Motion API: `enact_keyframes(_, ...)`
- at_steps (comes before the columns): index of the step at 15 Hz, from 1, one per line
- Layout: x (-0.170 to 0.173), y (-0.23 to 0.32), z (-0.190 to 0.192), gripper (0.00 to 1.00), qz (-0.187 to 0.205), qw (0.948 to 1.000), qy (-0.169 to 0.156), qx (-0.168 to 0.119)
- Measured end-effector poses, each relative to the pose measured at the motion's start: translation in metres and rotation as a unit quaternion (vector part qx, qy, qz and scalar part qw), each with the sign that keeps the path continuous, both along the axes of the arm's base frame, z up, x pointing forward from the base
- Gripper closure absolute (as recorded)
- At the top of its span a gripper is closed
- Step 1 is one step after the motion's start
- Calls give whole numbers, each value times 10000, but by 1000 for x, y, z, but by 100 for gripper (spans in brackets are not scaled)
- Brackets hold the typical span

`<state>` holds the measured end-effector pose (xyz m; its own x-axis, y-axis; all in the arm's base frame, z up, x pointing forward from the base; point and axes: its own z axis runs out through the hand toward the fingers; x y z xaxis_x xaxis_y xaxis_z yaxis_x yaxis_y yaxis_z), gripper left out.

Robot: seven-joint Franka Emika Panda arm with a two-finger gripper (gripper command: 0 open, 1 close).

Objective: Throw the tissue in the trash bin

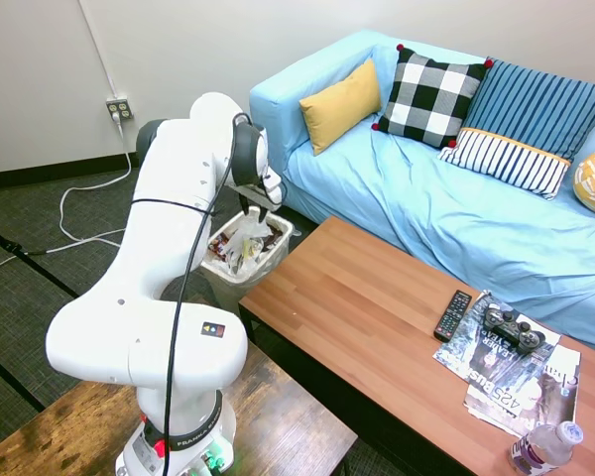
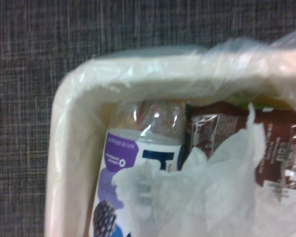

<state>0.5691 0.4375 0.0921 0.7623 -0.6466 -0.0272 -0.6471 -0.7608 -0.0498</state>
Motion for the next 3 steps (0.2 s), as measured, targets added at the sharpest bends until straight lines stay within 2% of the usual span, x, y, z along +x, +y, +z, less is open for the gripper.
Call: enact_keyframes(3, -3, -3, 23, 0, -135, 9997, -125, -132)
